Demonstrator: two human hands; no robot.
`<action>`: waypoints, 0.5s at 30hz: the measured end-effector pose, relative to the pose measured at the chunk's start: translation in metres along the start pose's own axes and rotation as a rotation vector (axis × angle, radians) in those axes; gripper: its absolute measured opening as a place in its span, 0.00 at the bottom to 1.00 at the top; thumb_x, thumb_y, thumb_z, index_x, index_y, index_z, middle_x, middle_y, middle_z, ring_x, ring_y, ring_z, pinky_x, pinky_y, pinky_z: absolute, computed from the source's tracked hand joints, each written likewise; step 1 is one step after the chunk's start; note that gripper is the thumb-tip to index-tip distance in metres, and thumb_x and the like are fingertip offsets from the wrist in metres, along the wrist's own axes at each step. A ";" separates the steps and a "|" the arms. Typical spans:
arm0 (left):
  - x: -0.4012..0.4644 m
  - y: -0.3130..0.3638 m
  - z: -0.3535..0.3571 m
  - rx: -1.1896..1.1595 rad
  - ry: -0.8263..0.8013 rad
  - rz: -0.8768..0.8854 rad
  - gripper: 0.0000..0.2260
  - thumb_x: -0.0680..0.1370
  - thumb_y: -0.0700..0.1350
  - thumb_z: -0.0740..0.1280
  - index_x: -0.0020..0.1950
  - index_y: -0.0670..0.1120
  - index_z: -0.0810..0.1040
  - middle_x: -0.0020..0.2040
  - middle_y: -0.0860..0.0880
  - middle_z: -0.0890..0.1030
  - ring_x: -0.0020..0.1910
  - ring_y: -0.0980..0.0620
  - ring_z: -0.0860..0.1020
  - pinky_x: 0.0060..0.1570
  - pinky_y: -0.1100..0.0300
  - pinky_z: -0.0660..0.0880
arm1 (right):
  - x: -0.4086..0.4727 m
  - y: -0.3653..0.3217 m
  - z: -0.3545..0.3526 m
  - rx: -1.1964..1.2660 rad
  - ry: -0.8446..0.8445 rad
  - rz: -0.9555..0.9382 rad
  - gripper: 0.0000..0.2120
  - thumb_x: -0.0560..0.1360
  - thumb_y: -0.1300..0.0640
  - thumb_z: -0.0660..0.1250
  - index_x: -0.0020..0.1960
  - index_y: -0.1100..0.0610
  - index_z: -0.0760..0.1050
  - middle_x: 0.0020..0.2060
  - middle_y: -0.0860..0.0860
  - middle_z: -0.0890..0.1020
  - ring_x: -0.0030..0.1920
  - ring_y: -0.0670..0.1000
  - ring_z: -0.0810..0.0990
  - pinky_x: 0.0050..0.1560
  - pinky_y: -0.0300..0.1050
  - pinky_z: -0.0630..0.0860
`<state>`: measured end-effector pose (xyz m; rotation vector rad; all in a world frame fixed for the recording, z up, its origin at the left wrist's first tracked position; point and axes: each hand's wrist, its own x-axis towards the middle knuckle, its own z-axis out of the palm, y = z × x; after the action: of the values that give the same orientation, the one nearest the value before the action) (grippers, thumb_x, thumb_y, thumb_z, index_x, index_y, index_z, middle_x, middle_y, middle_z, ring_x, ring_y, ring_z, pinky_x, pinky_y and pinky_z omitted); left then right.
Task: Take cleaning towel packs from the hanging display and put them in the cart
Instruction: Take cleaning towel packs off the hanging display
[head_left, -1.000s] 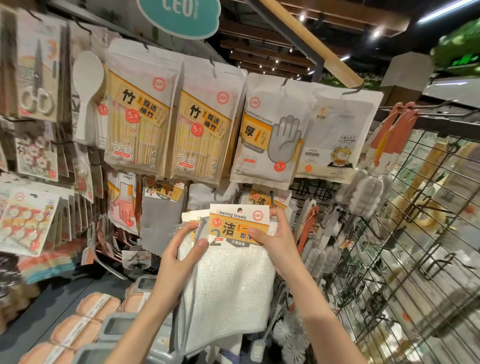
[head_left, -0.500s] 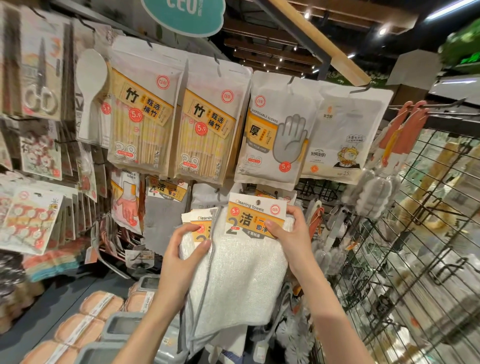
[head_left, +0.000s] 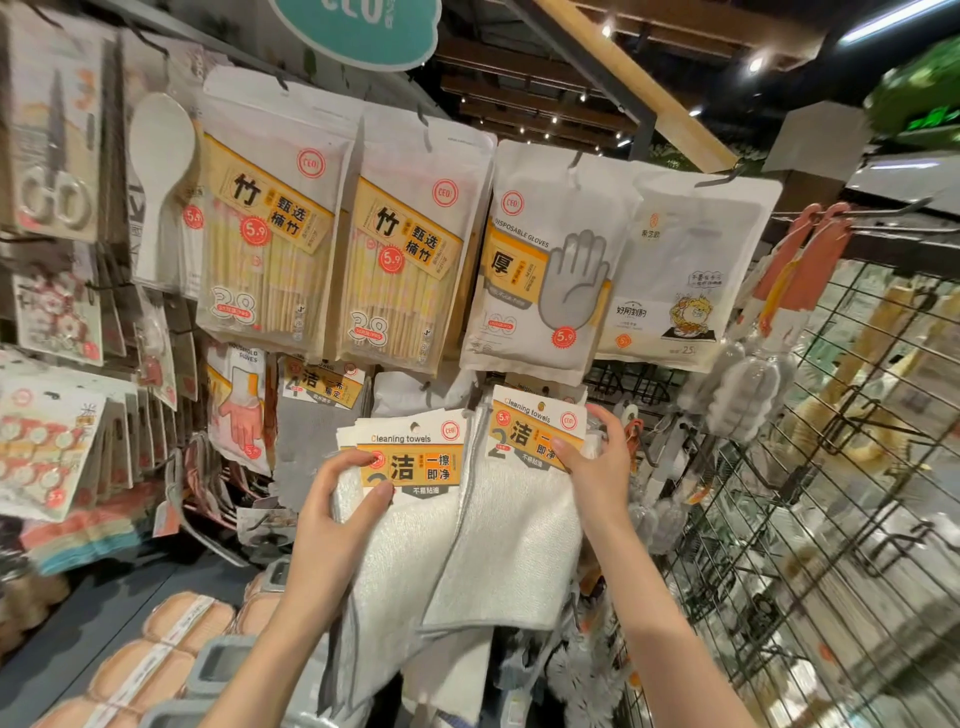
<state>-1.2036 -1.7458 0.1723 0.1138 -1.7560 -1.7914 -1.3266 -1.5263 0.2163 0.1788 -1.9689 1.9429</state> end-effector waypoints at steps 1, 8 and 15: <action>0.000 -0.001 -0.001 0.001 0.007 -0.003 0.12 0.75 0.37 0.69 0.53 0.52 0.76 0.52 0.69 0.77 0.55 0.71 0.72 0.53 0.72 0.66 | 0.002 -0.002 -0.001 -0.010 0.017 0.002 0.26 0.70 0.70 0.70 0.63 0.51 0.71 0.54 0.45 0.75 0.56 0.47 0.76 0.47 0.34 0.76; 0.002 -0.010 -0.009 0.032 0.019 -0.018 0.12 0.75 0.38 0.69 0.52 0.54 0.76 0.53 0.68 0.77 0.57 0.70 0.72 0.55 0.68 0.65 | 0.009 0.007 0.003 -0.091 0.060 0.025 0.27 0.70 0.68 0.71 0.65 0.53 0.69 0.50 0.35 0.71 0.57 0.46 0.73 0.56 0.43 0.74; 0.002 -0.009 -0.010 0.047 0.027 -0.016 0.12 0.75 0.39 0.69 0.52 0.54 0.76 0.54 0.65 0.77 0.55 0.73 0.71 0.53 0.69 0.65 | 0.004 0.011 -0.004 -0.080 0.126 0.008 0.23 0.71 0.71 0.68 0.64 0.58 0.69 0.56 0.48 0.71 0.48 0.37 0.71 0.36 0.18 0.66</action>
<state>-1.2035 -1.7563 0.1634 0.1719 -1.7833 -1.7523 -1.3333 -1.5209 0.2071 0.0269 -1.9634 1.8300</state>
